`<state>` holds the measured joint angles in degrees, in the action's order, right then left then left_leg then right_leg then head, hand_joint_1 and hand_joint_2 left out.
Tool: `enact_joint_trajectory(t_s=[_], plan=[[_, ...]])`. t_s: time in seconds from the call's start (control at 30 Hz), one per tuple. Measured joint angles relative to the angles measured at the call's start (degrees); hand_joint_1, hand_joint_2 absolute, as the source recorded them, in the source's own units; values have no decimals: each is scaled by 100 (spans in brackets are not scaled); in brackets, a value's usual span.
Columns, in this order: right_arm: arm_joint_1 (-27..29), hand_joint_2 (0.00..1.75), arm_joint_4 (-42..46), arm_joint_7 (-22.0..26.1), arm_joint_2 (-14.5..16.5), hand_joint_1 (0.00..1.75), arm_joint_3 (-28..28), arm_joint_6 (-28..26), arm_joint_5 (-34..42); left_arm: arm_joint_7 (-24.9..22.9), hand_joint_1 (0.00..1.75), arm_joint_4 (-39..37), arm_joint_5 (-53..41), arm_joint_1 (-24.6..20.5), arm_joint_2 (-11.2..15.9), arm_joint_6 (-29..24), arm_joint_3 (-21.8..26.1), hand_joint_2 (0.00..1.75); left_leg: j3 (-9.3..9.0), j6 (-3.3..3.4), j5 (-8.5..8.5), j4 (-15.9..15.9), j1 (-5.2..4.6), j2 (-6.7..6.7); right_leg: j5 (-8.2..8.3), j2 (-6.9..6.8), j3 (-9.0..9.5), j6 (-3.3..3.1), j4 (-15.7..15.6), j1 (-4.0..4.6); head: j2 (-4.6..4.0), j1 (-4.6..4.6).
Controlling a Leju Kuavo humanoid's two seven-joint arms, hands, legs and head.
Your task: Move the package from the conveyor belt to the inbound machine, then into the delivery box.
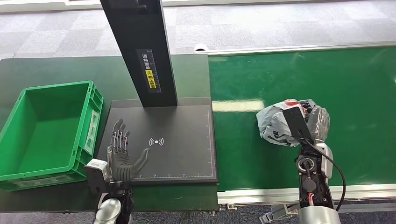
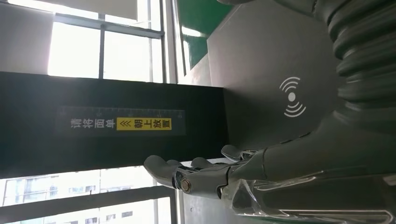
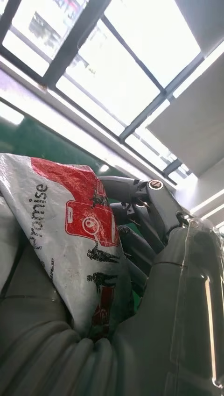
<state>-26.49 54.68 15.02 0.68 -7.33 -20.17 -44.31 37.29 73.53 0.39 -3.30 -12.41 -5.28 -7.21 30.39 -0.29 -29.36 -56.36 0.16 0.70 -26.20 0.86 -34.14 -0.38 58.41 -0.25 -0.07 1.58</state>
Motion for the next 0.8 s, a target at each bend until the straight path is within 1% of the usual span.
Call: enact_joint_trajectory(t_s=[0.1,0.23,0.53,0.77,0.8], plan=[[-30,175,219,34,140,175,340,96,109,2,0,117,-32,-42,24,-40,40,175,-1,-1,3,0,0,-1,1,0,2,-1,1,0,0,0],[-134,175,284,130,339,175,712,175,341,-9,0,250,-117,-99,42,-89,77,175,0,0,8,0,0,0,2,-2,3,-1,2,1,0,0],[-613,175,283,128,995,175,1704,514,521,-76,0,575,-263,-271,54,-147,178,175,1,-3,9,0,5,-2,2,0,-1,-2,3,7,0,0],[-834,175,101,54,1375,175,2362,880,624,-121,0,648,-294,-426,59,-150,277,175,1,-3,9,0,4,-2,2,-1,-1,-2,3,7,0,-1],[-845,175,48,43,1423,131,2442,916,647,-127,0,647,-292,-468,58,-150,293,175,1,-3,9,0,4,-2,2,-1,-1,-2,3,7,0,-1]])
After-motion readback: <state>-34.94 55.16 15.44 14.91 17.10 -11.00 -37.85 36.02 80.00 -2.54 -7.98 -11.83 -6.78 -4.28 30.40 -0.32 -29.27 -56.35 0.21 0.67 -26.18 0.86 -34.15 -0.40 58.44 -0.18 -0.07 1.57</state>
